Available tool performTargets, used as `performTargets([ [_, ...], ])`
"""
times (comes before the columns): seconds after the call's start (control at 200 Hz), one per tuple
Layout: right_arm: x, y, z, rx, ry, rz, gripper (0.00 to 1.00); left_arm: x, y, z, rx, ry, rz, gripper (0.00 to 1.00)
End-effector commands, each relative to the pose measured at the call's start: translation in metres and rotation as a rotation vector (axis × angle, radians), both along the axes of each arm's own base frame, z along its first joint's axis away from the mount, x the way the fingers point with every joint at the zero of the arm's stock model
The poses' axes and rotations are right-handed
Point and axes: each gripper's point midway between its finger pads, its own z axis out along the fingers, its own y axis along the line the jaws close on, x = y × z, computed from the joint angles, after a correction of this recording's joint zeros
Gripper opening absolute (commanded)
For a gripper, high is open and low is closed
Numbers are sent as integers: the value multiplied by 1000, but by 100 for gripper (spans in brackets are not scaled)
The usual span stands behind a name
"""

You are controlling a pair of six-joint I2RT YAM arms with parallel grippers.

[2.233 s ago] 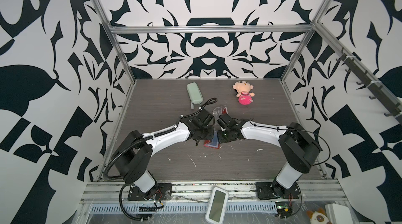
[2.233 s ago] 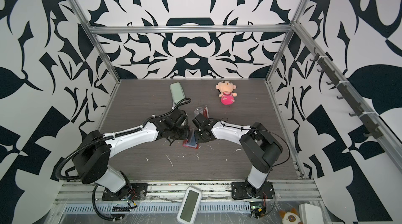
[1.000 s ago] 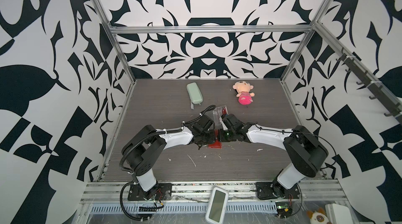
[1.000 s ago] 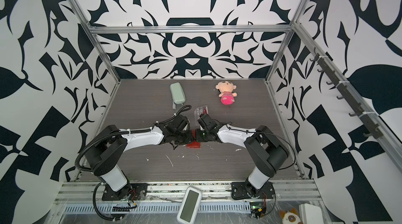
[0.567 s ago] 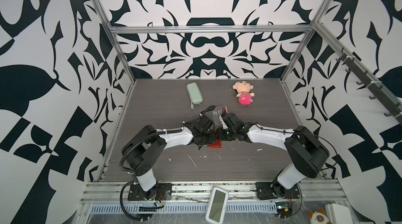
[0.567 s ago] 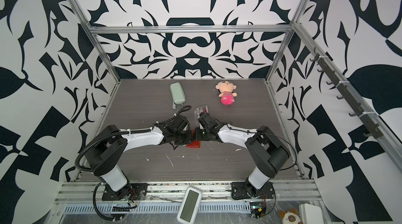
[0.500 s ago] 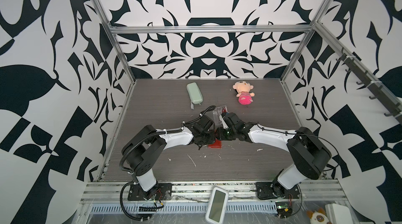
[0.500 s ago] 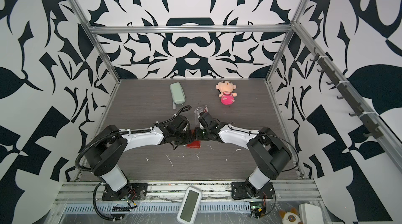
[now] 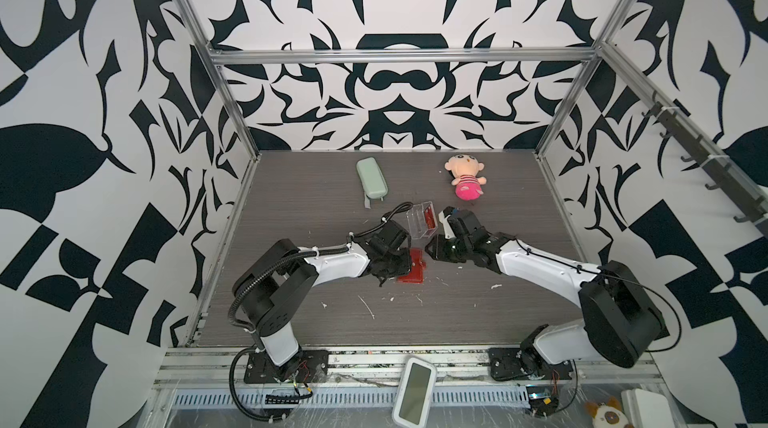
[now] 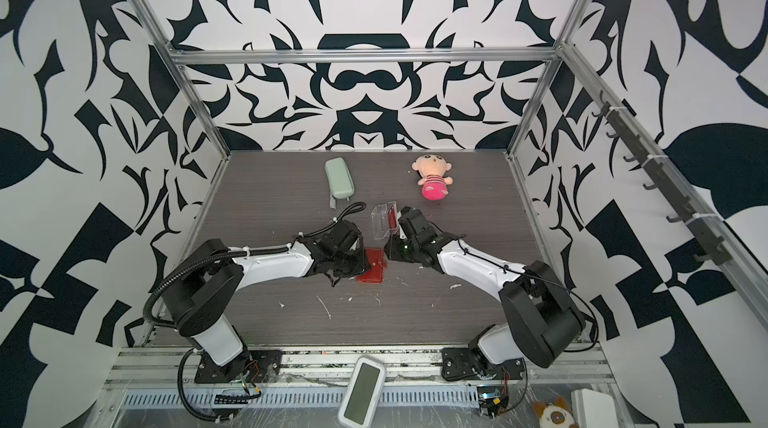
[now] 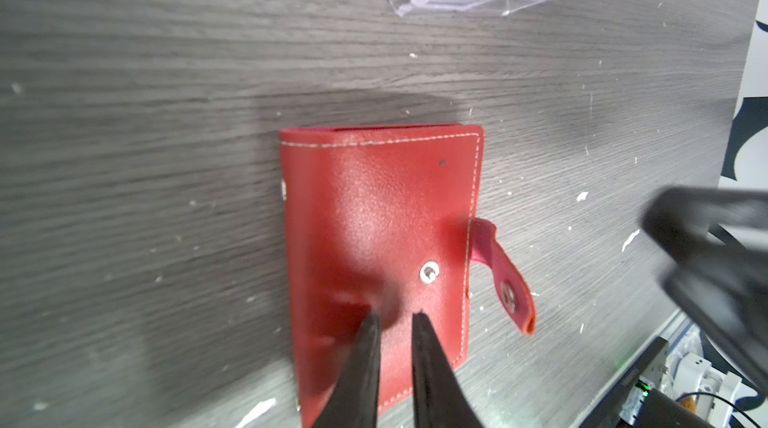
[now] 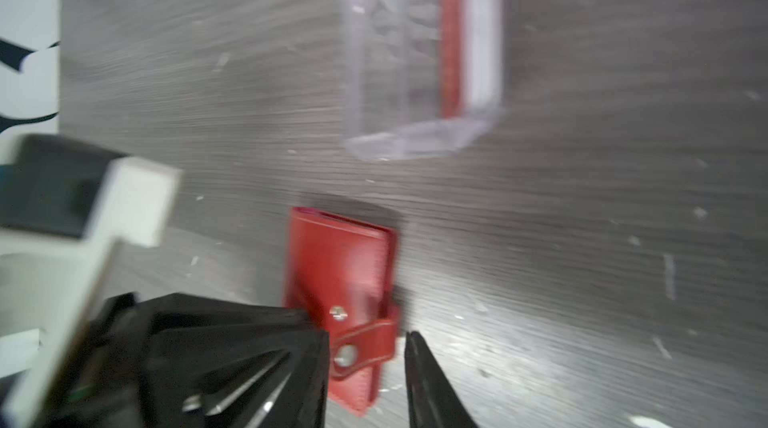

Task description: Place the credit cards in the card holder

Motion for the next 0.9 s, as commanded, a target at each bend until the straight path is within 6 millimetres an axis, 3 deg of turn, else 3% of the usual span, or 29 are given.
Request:
performTargets([
  [0.0,-11,6,-11,32,54,57,35,-7,15,-9,66,28,8,19],
  [0.32,-9,24,-22,126,67,90,35,-6,11,-2,44,11,-3,19],
  [0.74,-14,25,-37,118,115,103,35,10,-2,43,-29,-118,-37,30],
  [0.895,-14,26,-39,121,119,106,35,14,-9,46,-43,-128,-50,31],
])
